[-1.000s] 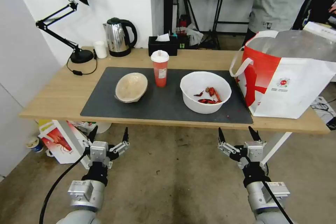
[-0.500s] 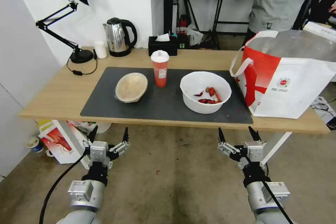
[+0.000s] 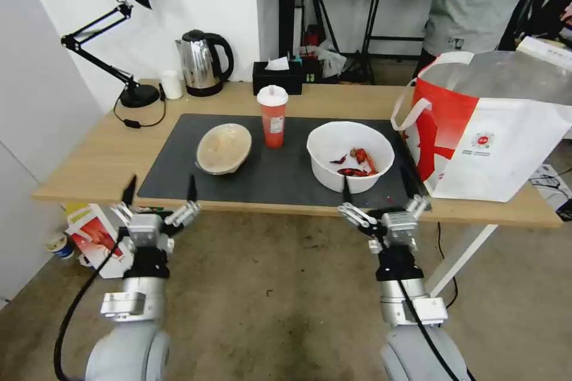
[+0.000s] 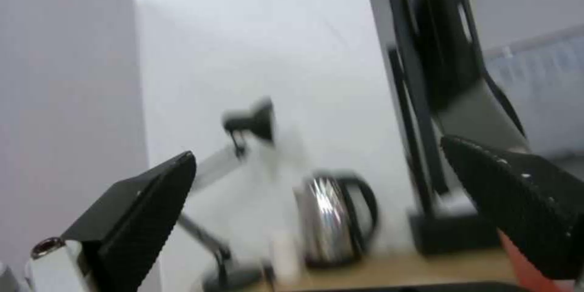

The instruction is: Pick up the trash from the table and place it into the takeout bag.

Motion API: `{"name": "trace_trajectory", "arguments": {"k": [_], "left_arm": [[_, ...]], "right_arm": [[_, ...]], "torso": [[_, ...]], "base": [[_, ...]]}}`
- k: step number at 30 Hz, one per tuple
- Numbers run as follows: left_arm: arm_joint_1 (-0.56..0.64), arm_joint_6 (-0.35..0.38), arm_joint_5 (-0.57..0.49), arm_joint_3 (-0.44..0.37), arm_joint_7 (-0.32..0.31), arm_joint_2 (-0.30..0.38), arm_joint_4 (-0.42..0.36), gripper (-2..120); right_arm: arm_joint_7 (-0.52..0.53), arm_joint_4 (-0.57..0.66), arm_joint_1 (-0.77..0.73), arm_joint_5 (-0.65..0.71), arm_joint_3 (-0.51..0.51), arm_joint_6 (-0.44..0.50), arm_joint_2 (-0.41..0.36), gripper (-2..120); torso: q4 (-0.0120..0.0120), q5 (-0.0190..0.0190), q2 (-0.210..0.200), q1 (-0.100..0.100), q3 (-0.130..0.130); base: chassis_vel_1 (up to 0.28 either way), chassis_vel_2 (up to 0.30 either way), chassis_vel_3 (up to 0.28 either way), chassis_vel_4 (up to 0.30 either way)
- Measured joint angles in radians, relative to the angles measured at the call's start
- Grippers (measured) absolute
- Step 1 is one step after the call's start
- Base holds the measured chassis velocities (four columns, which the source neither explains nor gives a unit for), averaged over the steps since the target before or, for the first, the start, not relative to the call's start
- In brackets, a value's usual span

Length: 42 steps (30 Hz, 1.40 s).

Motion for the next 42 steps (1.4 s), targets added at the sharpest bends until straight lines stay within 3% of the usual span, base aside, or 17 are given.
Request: {"name": "trace_trajectory", "arguments": {"k": [4,12,17,22,29,42], "left_arm": [[-0.025,-0.038,0.006,-0.011,-0.001,-0.008,0.011,100],[-0.02,-0.036,-0.001,-0.016,0.014,-0.009,-0.009,100],[0.047,0.048,-0.068,-0.021,0.121,-0.003,-0.165,100],[0.074,0.112,-0.075,0.003,0.168,0.015,-0.184,100],[0.091,0.157,-0.095,0.001,0.19,0.037,-0.198,100],[0.101,0.178,-0.105,0.01,0.206,0.032,-0.194,100]], "right_arm": [[-0.012,0.013,-0.006,0.025,0.003,-0.011,-0.01,100],[-0.041,0.019,-0.012,0.079,0.018,-0.042,-0.034,100],[-0.06,0.032,-0.019,0.163,0.058,-0.102,-0.089,100],[-0.073,0.039,-0.03,0.236,0.097,-0.143,-0.138,100],[-0.107,0.068,-0.05,0.366,0.193,-0.225,-0.252,100],[-0.169,0.166,-0.071,0.678,0.408,-0.413,-0.61,100]], "torso": [[0.0002,-0.0002,0.0,0.0,0.0],[0.0,-0.0002,0.0,0.0,0.0],[0.0006,0.0002,0.0,0.0,0.0],[0.0002,0.0,0.0,0.0,0.0],[0.0002,0.0002,0.0,0.0,0.0],[0.0002,0.0001,0.0,0.0,0.0]], "base": [[0.0,0.0,0.0,0.0],[0.0,0.0,0.0,0.0],[0.0,0.0,0.0,0.0],[0.0,0.0,0.0,0.0],[0.0,0.0,0.0,0.0],[0.0,0.0,0.0,0.0]]}}
